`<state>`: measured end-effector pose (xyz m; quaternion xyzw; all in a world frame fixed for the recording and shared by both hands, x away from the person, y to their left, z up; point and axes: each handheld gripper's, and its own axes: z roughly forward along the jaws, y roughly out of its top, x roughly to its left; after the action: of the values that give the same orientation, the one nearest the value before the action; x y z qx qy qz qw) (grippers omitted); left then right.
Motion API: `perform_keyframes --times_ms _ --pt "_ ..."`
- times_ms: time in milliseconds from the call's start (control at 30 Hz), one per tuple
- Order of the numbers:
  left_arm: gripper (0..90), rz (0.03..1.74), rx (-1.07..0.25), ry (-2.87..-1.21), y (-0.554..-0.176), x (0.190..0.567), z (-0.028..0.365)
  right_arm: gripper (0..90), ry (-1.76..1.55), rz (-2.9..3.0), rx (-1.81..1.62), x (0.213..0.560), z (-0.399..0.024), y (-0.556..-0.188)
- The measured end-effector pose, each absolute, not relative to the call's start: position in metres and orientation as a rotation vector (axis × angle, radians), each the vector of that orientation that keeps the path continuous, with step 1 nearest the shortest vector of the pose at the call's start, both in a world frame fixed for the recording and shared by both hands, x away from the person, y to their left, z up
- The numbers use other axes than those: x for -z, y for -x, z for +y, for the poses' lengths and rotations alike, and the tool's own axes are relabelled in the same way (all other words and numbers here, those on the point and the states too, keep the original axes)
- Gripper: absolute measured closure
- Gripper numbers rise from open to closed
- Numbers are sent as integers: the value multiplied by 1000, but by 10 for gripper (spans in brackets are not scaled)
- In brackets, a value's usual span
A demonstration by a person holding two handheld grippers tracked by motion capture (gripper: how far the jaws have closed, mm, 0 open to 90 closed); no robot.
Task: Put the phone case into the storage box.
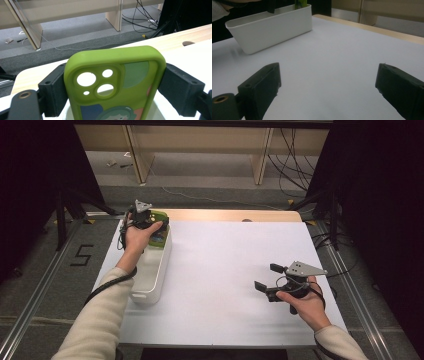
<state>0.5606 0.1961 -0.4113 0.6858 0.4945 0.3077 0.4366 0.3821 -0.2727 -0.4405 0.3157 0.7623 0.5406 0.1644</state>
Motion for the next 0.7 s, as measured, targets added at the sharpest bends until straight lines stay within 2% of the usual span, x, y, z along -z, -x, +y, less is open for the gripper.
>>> perform_keyframes --times_ms 700 --pt "158 1238 -761 -1715 -563 416 195 74 -904 2177 -1539 441 -273 -382"
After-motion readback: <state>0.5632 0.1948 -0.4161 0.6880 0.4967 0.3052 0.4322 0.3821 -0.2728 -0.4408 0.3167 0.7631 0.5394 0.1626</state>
